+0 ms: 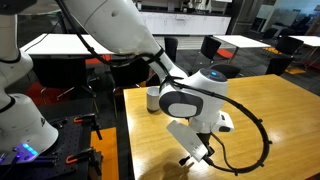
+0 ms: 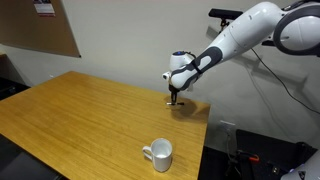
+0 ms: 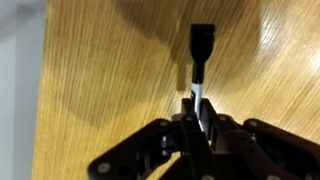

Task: Put the marker inside the mug cup

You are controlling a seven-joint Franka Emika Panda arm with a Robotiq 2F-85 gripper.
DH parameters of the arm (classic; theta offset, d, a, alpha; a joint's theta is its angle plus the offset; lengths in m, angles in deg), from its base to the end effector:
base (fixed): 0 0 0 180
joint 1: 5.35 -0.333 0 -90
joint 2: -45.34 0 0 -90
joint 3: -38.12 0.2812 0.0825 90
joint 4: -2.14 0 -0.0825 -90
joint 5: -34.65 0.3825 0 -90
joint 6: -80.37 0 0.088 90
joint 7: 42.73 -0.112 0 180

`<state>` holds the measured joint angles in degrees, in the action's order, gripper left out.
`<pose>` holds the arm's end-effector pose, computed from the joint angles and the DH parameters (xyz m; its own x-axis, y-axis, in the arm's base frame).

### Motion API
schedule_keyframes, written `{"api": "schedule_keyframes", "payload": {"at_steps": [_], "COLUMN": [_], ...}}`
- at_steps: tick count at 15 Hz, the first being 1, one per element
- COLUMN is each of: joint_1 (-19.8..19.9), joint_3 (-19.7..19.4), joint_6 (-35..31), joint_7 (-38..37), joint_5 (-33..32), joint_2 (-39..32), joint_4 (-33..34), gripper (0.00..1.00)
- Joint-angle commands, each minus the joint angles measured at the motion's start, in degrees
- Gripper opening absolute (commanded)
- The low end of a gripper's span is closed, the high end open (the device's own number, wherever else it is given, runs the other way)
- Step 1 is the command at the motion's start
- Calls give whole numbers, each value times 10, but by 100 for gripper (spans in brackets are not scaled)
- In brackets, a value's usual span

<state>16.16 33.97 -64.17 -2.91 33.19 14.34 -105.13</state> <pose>0.5700 -0.2719 0.2001 0.9593 0.2782 0.0493 0.2715 -0.9560 0.1117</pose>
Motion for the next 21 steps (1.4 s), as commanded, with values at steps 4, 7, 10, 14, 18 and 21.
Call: {"api": "schedule_keyframes", "payload": {"at_steps": [4, 7, 10, 14, 18, 21], "joint_1": [-31, -44, -48, -53, -59, -65], "joint_3": [2, 5, 13, 22, 28, 34], "joint_6": [21, 28, 58, 112, 90, 74], "joint_7": [-16, -19, -20, -30, -81, -118], "joint_5": [-14, -15, -2, 12, 33, 45], "joint_2": [17, 13, 16, 15, 8, 4], "joint_4": [11, 23, 43, 80, 100, 104], "gripper": [3, 3, 3, 3, 3, 3]}}
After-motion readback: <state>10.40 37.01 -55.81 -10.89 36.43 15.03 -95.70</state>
